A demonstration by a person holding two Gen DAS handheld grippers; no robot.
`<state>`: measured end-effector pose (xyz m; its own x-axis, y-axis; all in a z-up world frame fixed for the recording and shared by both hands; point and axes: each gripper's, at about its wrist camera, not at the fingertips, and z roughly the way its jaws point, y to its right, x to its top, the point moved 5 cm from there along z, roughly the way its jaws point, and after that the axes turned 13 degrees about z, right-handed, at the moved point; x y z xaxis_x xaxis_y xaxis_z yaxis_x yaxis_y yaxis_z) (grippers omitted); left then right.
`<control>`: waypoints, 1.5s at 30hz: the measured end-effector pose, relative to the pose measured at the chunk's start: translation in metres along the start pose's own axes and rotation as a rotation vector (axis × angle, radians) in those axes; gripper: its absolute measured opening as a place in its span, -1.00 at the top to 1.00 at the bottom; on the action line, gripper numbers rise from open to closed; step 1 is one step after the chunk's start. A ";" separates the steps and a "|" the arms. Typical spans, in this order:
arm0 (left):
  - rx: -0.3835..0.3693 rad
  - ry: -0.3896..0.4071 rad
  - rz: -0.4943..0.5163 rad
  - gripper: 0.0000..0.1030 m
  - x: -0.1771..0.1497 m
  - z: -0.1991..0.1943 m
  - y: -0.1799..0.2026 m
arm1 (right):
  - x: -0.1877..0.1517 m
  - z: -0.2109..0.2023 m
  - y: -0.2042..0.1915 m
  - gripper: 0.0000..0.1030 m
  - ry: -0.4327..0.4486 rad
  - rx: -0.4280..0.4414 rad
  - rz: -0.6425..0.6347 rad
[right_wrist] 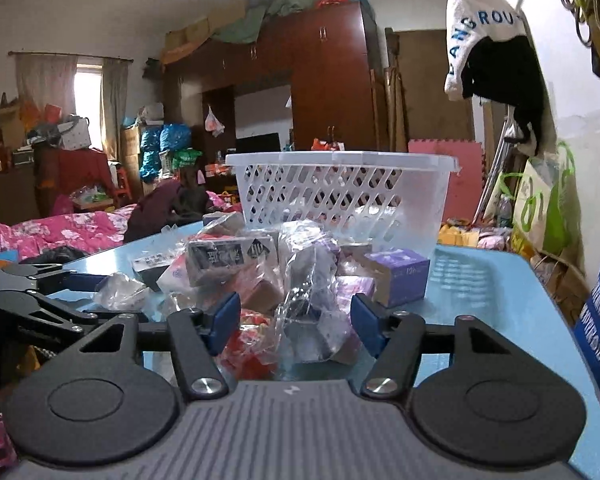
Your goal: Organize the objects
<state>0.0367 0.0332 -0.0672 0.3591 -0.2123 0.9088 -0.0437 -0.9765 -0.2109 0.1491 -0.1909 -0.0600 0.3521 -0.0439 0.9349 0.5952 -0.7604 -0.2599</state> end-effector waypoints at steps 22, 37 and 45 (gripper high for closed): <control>0.024 0.062 0.042 -0.65 0.003 -0.002 0.017 | 0.007 -0.011 0.004 0.28 0.004 -0.034 -0.043; 0.036 0.166 -0.020 -0.65 0.041 -0.013 -0.002 | 0.028 -0.016 0.022 0.28 0.056 -0.041 0.035; -0.017 0.258 -0.102 -0.65 0.139 0.008 -0.029 | 0.100 0.002 0.015 0.28 0.130 -0.024 0.006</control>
<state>0.0955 0.0327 0.0628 0.1135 -0.1132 0.9871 -0.0358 -0.9933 -0.1098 0.1946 -0.2055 0.0293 0.2579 -0.1313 0.9572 0.5756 -0.7749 -0.2613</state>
